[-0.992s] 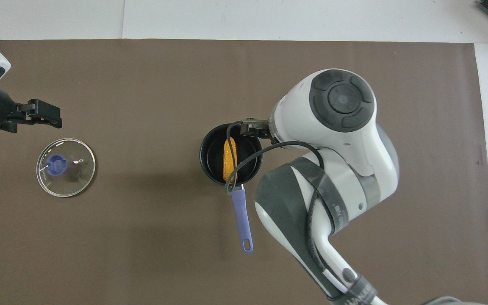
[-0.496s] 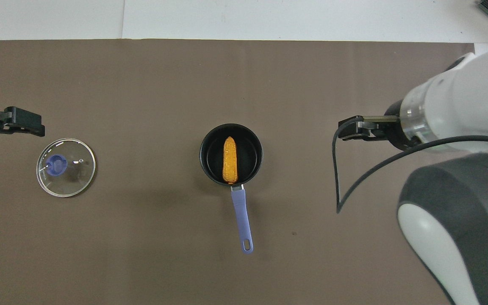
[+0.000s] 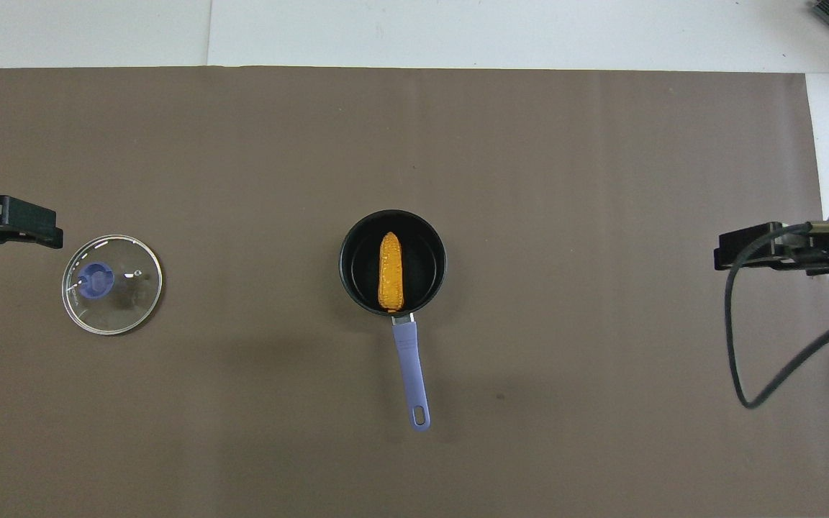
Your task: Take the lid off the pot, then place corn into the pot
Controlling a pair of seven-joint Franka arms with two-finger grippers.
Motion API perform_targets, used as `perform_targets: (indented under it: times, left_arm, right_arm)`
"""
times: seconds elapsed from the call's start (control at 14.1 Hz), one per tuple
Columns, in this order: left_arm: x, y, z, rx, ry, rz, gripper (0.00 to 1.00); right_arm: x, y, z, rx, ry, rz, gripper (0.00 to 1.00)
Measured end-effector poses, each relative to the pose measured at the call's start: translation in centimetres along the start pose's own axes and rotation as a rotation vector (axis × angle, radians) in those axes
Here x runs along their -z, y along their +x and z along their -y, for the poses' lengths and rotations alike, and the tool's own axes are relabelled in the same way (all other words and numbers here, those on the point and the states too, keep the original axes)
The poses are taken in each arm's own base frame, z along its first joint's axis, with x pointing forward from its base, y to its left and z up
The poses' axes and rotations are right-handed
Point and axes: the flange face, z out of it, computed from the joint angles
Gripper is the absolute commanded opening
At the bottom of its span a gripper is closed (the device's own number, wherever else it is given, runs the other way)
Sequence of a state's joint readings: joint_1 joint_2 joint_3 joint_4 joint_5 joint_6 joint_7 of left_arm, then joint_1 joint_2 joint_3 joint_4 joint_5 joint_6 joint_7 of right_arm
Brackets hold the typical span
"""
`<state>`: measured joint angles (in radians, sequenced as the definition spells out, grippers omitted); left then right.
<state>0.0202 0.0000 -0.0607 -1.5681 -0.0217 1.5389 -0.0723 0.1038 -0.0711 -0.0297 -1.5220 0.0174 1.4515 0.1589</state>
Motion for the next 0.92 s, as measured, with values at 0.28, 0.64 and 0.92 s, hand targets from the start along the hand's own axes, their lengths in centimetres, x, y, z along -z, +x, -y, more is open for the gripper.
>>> perform_targets:
  times: [0.28, 0.64, 0.92]
  left_arm:
    - [0.0, -0.1, -0.4, -0.008, 0.000, 0.001, 1.00]
    - [-0.1, -0.2, -0.9, -0.019, 0.002, 0.014, 1.00]
    - [-0.1, -0.4, -2.3, -0.045, 0.003, 0.013, 1.00]
  right_arm:
    - [1.2, 0.0, -3.8, -0.059, 0.003, -0.012, 1.00]
    - [1.2, -0.1, -4.5, -0.028, 0.002, -0.012, 1.00]
    - [0.8, -0.4, -5.5, 0.013, 0.003, -0.007, 1.00]
